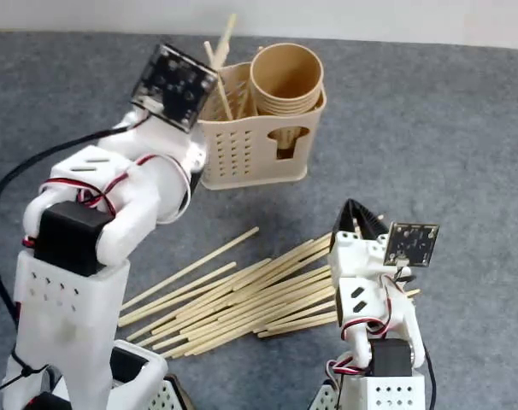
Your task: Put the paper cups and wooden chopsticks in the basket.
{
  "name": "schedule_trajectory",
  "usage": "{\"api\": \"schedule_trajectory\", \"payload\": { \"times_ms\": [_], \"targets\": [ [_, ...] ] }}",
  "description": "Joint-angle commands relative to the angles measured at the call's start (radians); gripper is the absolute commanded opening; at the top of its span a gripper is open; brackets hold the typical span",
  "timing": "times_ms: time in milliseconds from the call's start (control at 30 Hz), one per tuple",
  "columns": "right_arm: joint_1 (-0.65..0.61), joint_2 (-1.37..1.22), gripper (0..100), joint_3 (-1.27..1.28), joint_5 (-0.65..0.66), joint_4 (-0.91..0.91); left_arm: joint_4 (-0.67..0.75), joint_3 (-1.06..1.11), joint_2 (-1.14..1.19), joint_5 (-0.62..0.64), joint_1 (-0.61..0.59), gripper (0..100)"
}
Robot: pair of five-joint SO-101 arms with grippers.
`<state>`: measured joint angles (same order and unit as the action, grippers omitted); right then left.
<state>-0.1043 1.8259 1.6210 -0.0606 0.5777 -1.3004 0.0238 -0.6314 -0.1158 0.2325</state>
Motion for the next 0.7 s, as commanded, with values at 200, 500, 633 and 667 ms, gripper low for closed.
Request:
{"api": "schedule_trajectory", "payload": {
  "times_ms": [200,500,633,667],
  "targets": [
    [-0.012,0.015,0.5,-0.004,0.020,-0.036,0.328,-0.048,-0.024,0.094,0.019,0],
    [-0.012,0.015,0.5,-0.004,0.021,-0.038,0.551,-0.025,-0.004,0.103,0.021,0],
    [-0.012,0.015,0.5,-0.004,0.021,-0.038,0.694,0.031,0.061,0.103,0.021,0],
    [-0.012,0.015,0.5,-0.004,0.021,-0.038,0.733,0.048,0.076,0.103,0.019,0]
  ]
}}
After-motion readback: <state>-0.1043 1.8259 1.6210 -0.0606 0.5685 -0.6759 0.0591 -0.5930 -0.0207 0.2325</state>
